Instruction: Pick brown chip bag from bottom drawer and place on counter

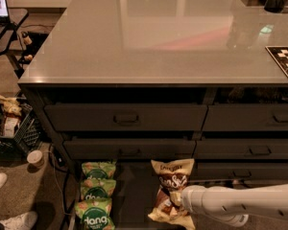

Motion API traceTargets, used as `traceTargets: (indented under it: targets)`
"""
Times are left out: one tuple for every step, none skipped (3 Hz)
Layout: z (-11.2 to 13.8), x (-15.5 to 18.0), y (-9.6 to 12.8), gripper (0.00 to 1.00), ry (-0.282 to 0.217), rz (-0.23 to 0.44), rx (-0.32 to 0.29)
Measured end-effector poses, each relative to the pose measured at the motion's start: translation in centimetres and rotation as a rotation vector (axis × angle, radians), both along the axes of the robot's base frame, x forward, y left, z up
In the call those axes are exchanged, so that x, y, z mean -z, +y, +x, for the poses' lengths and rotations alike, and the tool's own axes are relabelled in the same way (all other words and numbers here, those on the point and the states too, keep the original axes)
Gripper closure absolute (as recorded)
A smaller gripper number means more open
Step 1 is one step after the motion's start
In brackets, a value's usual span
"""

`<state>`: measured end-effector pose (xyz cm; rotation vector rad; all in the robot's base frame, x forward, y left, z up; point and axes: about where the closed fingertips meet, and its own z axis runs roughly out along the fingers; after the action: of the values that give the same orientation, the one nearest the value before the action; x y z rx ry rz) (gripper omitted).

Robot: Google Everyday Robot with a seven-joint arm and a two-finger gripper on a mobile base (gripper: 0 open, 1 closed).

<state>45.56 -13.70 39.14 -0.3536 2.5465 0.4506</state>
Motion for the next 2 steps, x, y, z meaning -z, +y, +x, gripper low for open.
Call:
traceTargets:
  targets:
    - [-0.8,-3.5,1.1,1.0,-0.054,0.016,-0.045]
    - [-1.3,-6.3,2.0,1.0,-0.099,0.038,-0.08]
